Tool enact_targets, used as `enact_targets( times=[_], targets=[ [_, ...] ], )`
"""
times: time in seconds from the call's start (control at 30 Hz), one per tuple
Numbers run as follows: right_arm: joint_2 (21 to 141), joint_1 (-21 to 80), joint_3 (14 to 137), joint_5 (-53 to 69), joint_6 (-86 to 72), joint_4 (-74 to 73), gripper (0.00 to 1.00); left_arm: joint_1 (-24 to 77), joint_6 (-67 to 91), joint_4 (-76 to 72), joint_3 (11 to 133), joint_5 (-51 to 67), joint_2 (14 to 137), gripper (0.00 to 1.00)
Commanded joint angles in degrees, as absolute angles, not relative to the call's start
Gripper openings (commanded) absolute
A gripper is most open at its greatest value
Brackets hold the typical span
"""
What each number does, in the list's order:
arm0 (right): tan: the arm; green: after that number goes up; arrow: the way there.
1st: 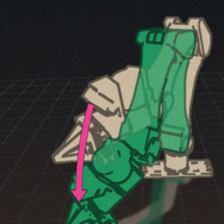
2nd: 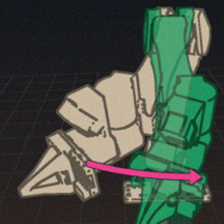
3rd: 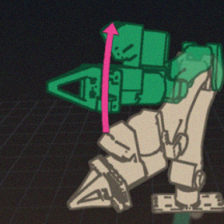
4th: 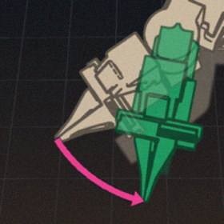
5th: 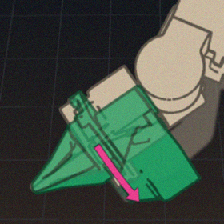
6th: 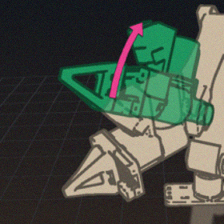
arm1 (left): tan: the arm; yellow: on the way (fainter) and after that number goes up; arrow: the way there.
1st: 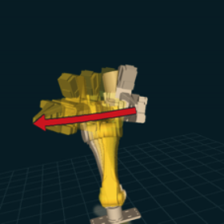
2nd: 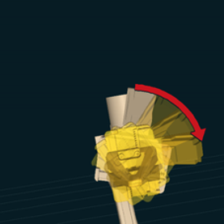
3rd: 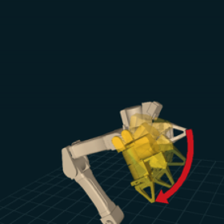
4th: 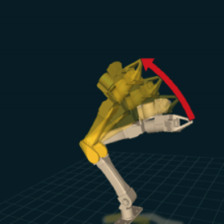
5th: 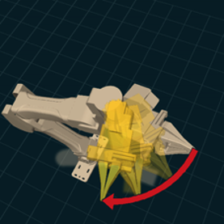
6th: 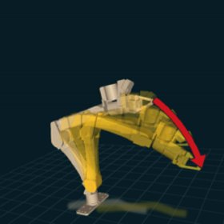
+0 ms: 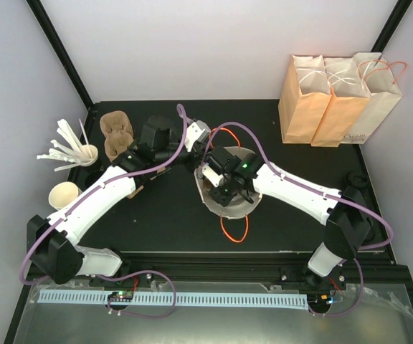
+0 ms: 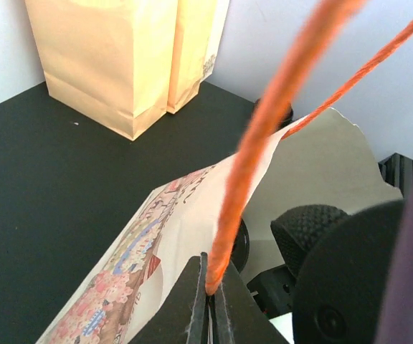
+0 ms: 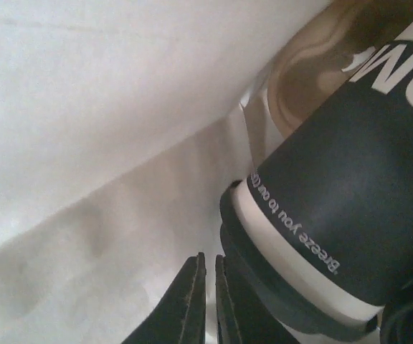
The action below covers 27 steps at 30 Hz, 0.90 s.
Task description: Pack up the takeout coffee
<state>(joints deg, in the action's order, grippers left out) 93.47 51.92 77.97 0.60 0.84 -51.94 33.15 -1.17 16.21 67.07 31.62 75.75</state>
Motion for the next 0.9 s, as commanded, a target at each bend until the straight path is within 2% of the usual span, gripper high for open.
enact_targets(
  times=[0.0, 0.03, 0.07, 0.1, 0.13, 0.3, 0.4, 0.47, 0.67, 0.87],
  targets=[
    [90.7, 50.2, 79.8, 3.3, 0.2, -49.1, 0.09, 33.8, -2.8, 20.3, 67.8, 33.8, 75.0, 0.01],
    [90.5, 50.2, 79.1, 3.2, 0.9, -48.6, 0.15, 33.9, -2.9, 20.3, 67.7, 33.8, 75.0, 0.02],
    [90.6, 50.2, 79.0, 3.1, 1.9, -48.5, 0.31, 33.8, -3.2, 20.3, 67.7, 33.8, 75.0, 0.02],
    [91.1, 50.2, 79.0, 2.5, 2.8, -48.7, 0.52, 33.8, -3.5, 20.4, 67.7, 33.8, 75.1, 0.02],
    [91.5, 50.3, 78.9, 1.8, 3.9, -49.0, 0.61, 33.9, -3.8, 20.5, 67.8, 33.8, 75.1, 0.02],
    [93.1, 50.4, 78.7, -3.1, 6.4, -48.4, 0.66, 33.9, -3.7, 20.3, 67.9, 34.3, 75.3, 0.02],
    [93.7, 51.5, 77.4, -7.1, 9.2, -47.6, 0.77, 33.9, -3.6, 20.1, 67.9, 34.8, 75.5, 0.02],
    [93.9, 52.8, 75.3, -12.7, 10.4, -45.7, 0.78, 33.8, -3.6, 20.0, 68.0, 35.1, 75.6, 0.02],
    [92.7, 54.1, 70.0, -15.6, 20.9, -42.6, 0.8, 33.9, -3.4, 19.4, 68.0, 35.9, 75.9, 0.02],
    [96.7, 54.3, 69.7, -18.1, 26.1, -39.8, 0.78, 34.0, -3.3, 19.3, 68.3, 36.6, 76.3, 0.02]
  ],
)
